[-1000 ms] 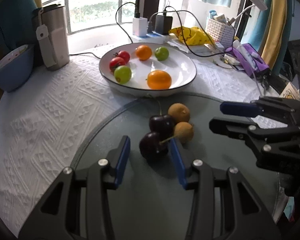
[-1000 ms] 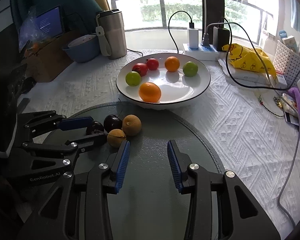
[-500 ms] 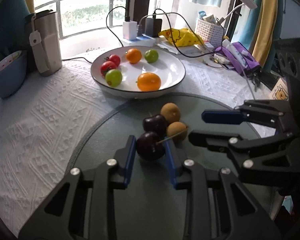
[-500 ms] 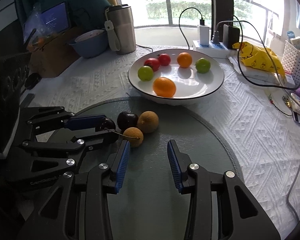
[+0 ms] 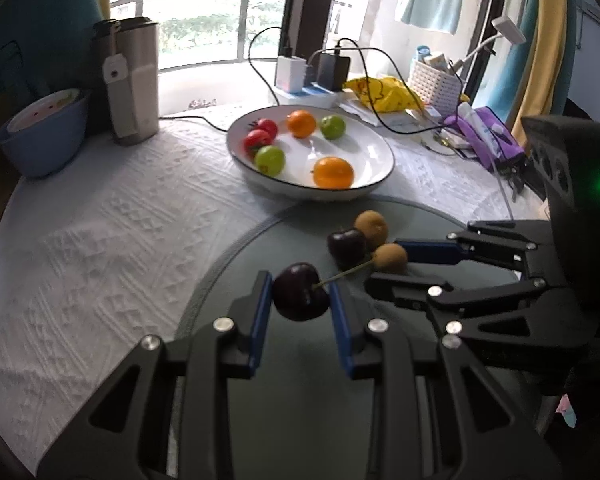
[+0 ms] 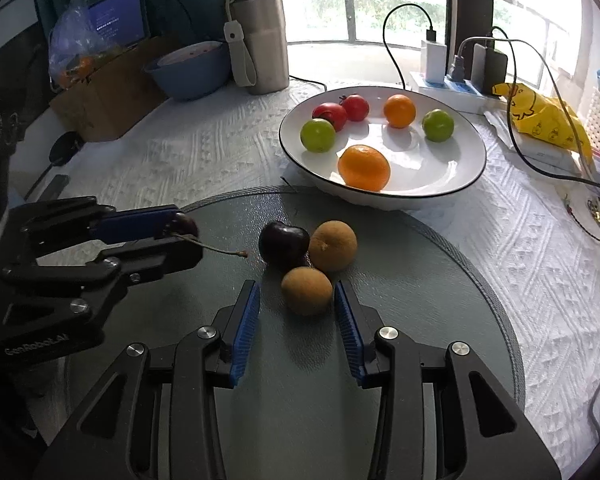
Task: Organize fruits
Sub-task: 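Grasp the brown kiwi with the right tool while the left tool grasps the dark plum, then carry the brown kiwi and dark plum over the white plate with both tools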
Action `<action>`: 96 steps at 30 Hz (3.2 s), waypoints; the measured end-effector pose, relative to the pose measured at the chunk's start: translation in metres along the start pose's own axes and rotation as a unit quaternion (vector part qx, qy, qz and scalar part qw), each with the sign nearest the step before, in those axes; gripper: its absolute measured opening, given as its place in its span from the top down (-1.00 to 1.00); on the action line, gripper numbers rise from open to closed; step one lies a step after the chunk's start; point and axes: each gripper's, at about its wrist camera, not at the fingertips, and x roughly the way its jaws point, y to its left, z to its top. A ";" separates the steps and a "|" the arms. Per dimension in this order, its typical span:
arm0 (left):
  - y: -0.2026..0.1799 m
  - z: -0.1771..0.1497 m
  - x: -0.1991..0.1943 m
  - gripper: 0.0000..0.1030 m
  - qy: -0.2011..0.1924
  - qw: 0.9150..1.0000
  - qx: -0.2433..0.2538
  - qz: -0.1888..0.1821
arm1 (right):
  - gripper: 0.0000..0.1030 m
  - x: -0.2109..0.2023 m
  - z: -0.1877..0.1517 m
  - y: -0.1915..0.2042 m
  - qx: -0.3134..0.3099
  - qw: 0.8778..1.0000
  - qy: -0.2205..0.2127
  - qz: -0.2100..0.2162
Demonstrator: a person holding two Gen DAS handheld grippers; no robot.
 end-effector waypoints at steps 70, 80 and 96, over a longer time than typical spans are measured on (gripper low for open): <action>-0.087 0.050 -0.103 0.41 -0.103 0.992 0.065 0.019 | 0.46 -0.163 0.006 -0.010 -0.026 0.987 -0.159 -0.030; -0.084 0.081 -0.091 0.41 -0.110 0.991 0.070 0.020 | 0.46 -0.162 0.035 -0.029 -0.030 0.984 -0.170 -0.036; -0.062 0.119 -0.047 0.41 -0.102 0.992 0.071 0.023 | 0.46 -0.129 0.077 -0.062 -0.027 0.986 -0.159 -0.041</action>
